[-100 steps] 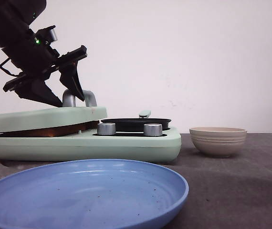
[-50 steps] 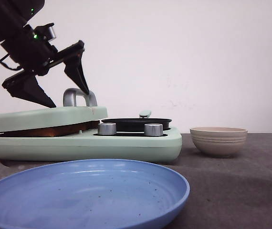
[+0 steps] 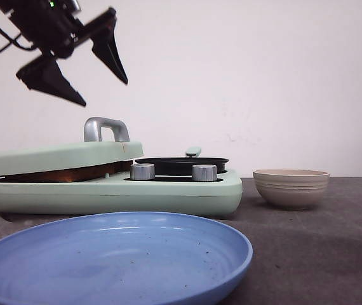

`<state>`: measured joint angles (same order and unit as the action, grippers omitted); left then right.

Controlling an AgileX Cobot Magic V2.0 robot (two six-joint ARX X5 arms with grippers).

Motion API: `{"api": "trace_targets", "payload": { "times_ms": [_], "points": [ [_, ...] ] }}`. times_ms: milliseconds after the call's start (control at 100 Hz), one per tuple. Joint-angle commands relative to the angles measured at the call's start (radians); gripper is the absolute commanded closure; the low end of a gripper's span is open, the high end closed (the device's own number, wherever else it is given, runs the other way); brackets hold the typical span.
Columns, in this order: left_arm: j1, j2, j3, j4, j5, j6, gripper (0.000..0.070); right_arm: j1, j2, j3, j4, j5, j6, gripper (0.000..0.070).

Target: Make breakfast with bread and shrimp

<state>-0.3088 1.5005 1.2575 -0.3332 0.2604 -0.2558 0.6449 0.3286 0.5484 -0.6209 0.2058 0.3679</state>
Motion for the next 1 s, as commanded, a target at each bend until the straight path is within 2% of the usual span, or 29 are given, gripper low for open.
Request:
{"api": "trace_targets", "payload": {
  "times_ms": [0,320,520,760,990],
  "points": [
    [-0.003,-0.036,0.025,0.017,0.003,0.031,0.0179,0.006,0.003,0.001,0.006,0.002,0.007,0.0224],
    [-0.003,-0.237,0.024,0.009,0.003,0.098,0.0185,0.006,0.002,0.001,0.007,0.002,0.007,0.0224],
    [-0.003,-0.351,0.019,-0.069,0.003,0.166,0.0185,0.006,0.002,0.001,0.016,0.002,0.007,0.0224],
    [-0.003,-0.493,-0.012,-0.065,0.003,0.216,0.0185,0.006,0.002,0.001,0.032,-0.003,0.003,0.0223],
    [-0.003,-0.643,-0.108,-0.071,-0.014,0.219,0.0185,0.006,0.002,0.002,0.069,-0.024,-0.008,0.0223]
  ]
}}
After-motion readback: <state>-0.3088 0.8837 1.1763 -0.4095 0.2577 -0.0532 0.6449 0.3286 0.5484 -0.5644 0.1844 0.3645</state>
